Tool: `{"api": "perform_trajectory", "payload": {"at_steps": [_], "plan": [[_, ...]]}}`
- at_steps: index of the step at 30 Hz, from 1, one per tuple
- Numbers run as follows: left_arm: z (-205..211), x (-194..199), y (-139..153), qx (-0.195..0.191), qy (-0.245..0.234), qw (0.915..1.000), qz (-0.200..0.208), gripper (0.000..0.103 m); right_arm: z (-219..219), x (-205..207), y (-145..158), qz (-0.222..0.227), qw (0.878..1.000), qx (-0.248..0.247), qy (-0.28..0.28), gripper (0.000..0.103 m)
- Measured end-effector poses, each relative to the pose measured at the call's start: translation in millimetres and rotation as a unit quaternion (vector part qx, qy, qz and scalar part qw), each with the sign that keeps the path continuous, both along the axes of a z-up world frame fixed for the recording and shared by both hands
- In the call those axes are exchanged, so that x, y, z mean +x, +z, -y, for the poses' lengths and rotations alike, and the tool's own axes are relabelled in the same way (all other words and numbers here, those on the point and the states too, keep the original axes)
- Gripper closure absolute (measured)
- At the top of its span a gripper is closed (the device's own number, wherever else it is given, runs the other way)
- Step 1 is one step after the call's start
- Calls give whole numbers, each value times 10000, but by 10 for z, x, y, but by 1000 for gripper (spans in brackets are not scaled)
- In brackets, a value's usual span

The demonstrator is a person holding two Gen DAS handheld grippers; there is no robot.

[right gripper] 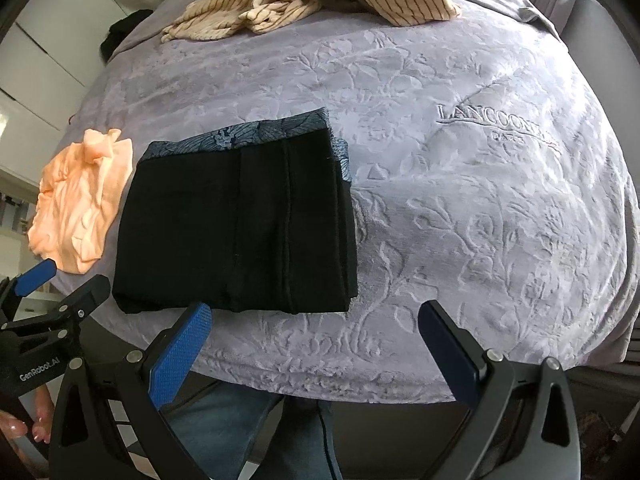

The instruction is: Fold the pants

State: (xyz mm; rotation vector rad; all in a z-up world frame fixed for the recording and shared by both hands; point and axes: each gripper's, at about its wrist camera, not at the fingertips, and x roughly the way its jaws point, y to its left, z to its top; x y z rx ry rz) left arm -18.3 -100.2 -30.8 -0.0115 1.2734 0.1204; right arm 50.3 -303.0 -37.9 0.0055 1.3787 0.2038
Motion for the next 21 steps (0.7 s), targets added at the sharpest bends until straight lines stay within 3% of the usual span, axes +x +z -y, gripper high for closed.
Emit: {"api": "perform_trajectory", "payload": {"at_steps": [21], "plan": [[-18,-11,36,14,9,10000,60,1,-85,-30,3,-13,10000,6,97,0]]}}
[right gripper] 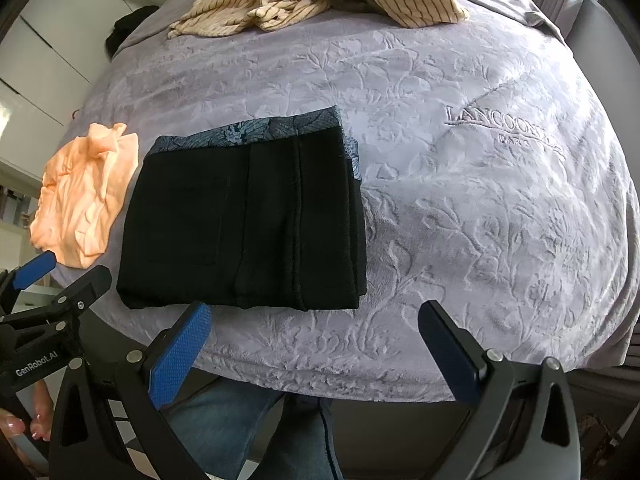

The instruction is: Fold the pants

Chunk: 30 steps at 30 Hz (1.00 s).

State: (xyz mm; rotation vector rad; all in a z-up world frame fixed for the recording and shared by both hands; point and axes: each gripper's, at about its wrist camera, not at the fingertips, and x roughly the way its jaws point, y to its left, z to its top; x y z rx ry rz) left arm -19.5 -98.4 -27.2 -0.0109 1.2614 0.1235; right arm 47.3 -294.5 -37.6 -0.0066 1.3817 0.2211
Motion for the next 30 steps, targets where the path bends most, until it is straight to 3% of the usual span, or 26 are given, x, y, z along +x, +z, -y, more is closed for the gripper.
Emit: {"api": "perform_trajectory", "payload": {"at_steps": [30], "plan": [[39,-9,23,-71,77,9999,27,1,-27,0,-15,-5,10000,-32,56,0]]}}
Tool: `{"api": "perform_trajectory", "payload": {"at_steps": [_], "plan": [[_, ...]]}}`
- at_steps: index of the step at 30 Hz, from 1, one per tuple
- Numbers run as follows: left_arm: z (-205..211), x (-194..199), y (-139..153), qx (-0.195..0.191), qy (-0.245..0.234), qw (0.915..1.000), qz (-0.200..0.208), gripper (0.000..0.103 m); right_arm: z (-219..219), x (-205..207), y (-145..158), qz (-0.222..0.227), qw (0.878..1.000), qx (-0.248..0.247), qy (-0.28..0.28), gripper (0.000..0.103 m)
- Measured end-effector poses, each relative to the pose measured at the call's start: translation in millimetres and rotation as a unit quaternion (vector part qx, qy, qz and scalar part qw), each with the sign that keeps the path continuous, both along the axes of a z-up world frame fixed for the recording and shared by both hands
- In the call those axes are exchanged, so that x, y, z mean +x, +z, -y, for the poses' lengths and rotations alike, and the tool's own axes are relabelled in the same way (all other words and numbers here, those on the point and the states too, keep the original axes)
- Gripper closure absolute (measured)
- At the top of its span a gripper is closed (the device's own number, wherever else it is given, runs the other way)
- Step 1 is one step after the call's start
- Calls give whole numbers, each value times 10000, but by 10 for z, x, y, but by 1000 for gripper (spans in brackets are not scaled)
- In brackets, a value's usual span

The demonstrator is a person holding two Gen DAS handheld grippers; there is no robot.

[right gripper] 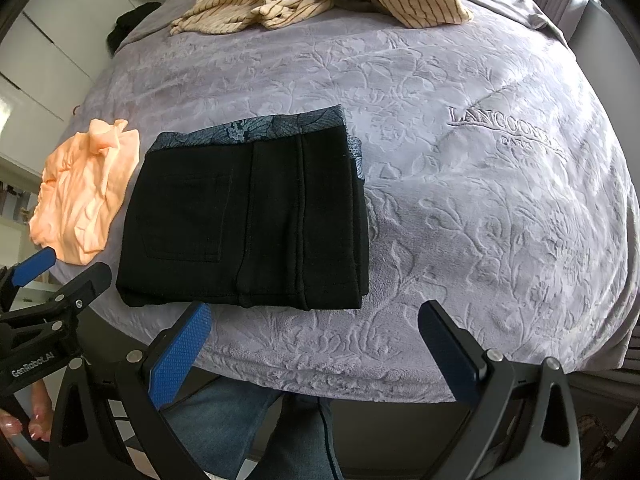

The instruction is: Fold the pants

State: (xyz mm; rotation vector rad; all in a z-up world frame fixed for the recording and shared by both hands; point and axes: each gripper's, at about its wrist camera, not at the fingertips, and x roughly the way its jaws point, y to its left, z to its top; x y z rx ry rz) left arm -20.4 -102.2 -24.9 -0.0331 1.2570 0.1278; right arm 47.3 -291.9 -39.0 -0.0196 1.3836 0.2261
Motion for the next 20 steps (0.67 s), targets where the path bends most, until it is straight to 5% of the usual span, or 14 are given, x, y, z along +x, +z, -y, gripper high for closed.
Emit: {"api": "perform_trajectory", "payload": {"at_steps": [20], "plan": [[74,5,43,-64,-115,9998,170,1,-37,86,-26,24,9995,-239,219,0]]}}
